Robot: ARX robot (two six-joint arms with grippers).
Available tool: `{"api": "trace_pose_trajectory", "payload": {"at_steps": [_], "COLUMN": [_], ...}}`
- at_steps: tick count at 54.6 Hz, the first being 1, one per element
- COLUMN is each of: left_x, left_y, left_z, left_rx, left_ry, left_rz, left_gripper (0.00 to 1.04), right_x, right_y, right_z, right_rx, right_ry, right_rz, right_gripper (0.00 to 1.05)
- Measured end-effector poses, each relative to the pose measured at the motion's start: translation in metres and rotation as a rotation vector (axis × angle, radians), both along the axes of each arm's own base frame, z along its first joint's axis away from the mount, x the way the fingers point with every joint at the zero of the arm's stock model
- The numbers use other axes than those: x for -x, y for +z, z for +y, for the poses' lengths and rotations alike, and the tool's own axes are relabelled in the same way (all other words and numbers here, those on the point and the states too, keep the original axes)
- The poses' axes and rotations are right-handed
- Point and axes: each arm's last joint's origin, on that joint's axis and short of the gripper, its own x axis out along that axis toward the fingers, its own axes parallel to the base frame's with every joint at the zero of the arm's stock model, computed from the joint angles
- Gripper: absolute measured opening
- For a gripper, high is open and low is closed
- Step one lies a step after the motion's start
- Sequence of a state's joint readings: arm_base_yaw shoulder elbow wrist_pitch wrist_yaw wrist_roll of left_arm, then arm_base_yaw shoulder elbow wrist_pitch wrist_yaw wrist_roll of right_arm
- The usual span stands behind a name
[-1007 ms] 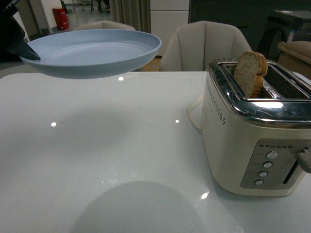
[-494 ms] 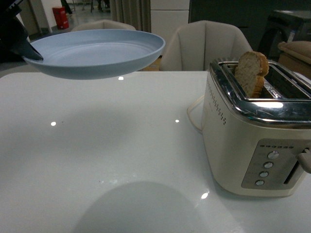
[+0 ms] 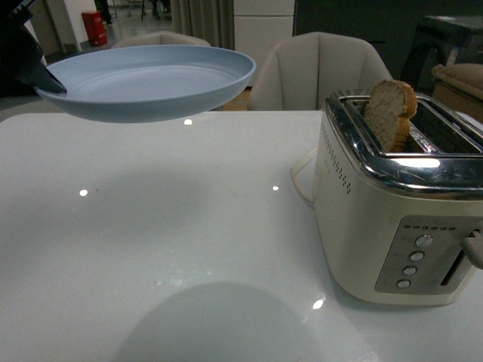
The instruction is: Left arm holds plate, right arm toasts bread
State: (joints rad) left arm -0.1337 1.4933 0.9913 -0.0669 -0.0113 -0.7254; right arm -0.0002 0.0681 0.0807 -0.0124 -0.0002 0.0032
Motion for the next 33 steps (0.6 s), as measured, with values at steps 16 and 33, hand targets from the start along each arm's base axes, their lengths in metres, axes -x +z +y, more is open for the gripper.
{"api": "trace_pose_trajectory", "payload": {"at_steps": [16, 33], "left_x": [0.000, 0.000], "left_y": [0.000, 0.000], "left_z": [0.000, 0.000], "left_rx": [0.000, 0.000], "left_ry": [0.000, 0.000], "left_rz": [0.000, 0.000], "left_gripper": [0.03, 0.03], "right_x": [0.000, 0.000], "right_y": [-0.008, -0.017], "right_z": [0.000, 0.000], "right_rx": [0.000, 0.001], "right_ry": [0.000, 0.000], "right_rz": [0.002, -0.006], "right_gripper": [0.02, 0.02]}}
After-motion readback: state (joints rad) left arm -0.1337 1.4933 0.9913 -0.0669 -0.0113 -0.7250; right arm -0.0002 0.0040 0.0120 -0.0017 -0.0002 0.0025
